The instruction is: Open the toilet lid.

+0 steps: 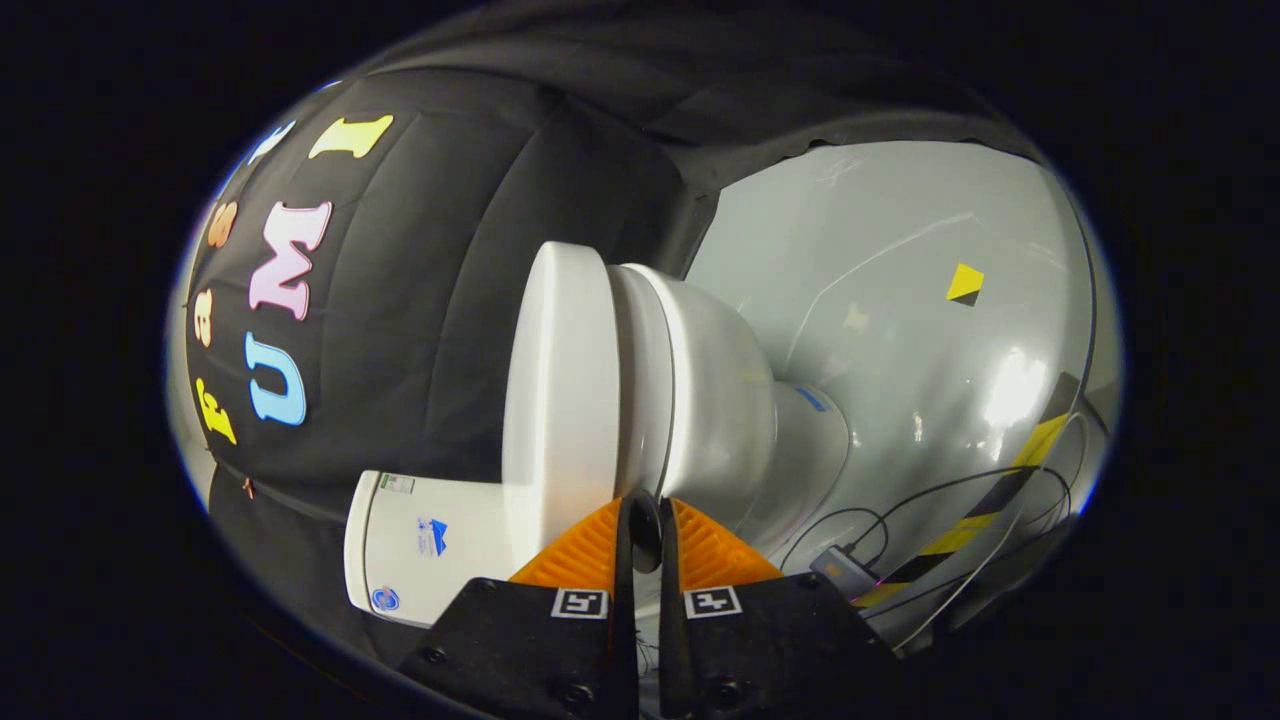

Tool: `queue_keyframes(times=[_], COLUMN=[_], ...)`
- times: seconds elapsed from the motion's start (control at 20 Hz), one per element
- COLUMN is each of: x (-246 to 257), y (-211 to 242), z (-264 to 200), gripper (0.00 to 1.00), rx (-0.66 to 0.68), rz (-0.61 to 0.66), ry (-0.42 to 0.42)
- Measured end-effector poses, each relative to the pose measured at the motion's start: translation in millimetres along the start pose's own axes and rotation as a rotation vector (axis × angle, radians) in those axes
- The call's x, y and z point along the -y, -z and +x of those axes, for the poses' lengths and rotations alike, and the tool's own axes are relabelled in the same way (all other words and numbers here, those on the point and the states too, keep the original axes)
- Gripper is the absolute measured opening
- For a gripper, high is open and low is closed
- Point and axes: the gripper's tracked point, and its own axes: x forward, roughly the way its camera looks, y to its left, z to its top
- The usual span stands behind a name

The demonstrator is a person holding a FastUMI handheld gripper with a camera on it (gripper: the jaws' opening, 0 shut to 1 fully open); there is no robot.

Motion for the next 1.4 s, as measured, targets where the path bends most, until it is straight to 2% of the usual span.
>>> queue_keyframes(times=[0.1, 0.25, 0.3, 0.5, 0.75, 1.05, 1.4], x=[-5, -11, -16, -43, -97, -189, -263], y=[1, 1, -2, -9, -11, 7, 53], z=[-2, -7, -8, -25, -48, -81, -96], gripper=[0.13, 0.13, 0.05, 0.05, 0.05, 0.05, 0.05], rx=[0.005, 0.038, 0.047, 0.083, 0.159, 0.272, 0.349], rz=[-0.069, -0.272, -0.316, -0.453, -0.772, -1.043, -1.183], ry=[0.02, 0.089, 0.104, 0.134, 0.186, 0.162, 0.111])
